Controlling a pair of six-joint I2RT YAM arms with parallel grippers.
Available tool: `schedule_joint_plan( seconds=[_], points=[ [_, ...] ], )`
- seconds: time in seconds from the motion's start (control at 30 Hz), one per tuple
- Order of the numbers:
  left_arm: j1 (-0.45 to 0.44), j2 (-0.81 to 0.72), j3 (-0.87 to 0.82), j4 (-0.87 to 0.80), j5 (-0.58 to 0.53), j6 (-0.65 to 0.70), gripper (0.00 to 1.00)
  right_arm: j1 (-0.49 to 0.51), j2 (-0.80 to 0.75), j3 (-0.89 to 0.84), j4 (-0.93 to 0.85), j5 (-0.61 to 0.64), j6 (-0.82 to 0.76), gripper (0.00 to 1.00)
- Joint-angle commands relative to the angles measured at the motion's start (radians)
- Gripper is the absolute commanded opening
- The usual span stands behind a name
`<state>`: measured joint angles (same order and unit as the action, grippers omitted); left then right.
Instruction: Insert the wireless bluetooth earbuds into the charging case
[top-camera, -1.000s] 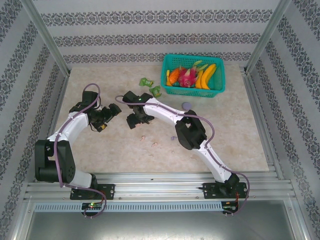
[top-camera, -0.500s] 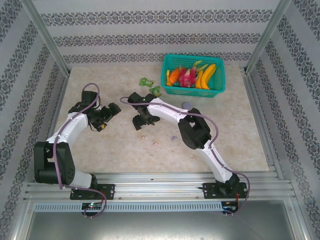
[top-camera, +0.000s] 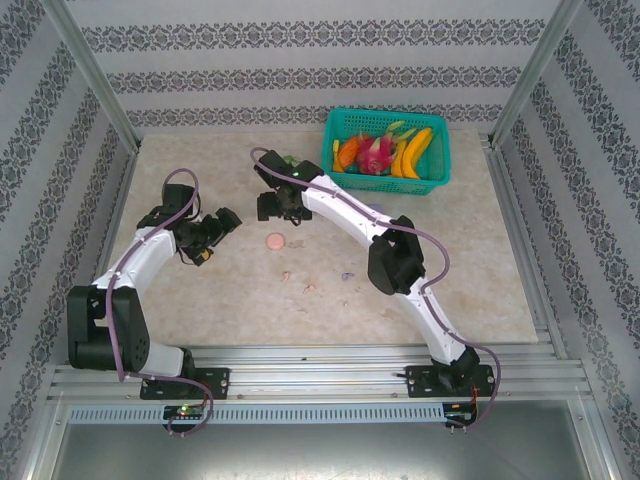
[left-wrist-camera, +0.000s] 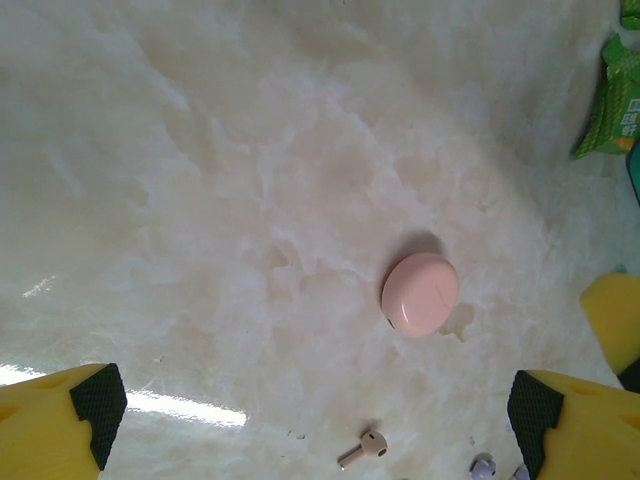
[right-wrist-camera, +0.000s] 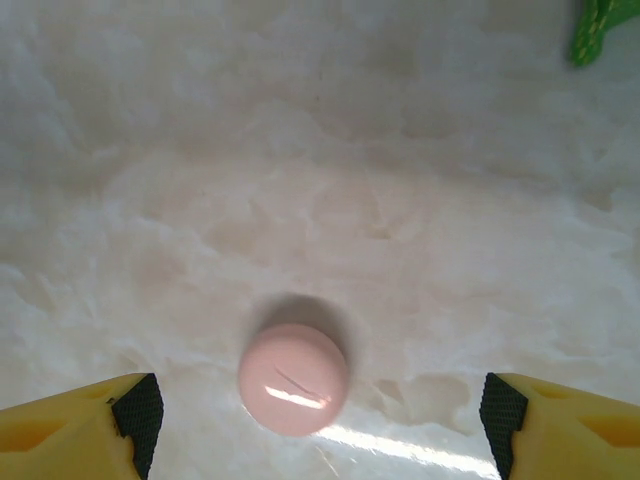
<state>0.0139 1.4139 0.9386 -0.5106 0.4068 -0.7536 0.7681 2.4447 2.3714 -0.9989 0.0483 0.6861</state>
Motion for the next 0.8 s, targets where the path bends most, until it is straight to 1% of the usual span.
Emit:
schedule_joint_plan(
  seconds=[0.0, 0.2, 0.5, 0.77],
  points=[
    [-0.007, -0.033, -0.011, 0.006, -0.018, -0.015, 1.00, 0.008, 0.084, 0.047, -0.042, 0.030, 0.056, 0.84],
    [-0.009, -0.033, -0.015, 0.018, -0.017, -0.023, 1.00, 0.028, 0.101, 0.055, -0.055, 0.067, 0.058, 0.83],
    [-0.007, -0.045, -0.017, 0.015, -0.018, -0.023, 1.00, 0.051, 0.158, 0.086, -0.065, 0.061, 0.054, 0.83],
    [-0.008, -0.056, -0.027, 0.021, -0.018, -0.036, 1.00, 0.057, 0.155, 0.056, -0.078, 0.076, 0.025, 0.83]
  ],
)
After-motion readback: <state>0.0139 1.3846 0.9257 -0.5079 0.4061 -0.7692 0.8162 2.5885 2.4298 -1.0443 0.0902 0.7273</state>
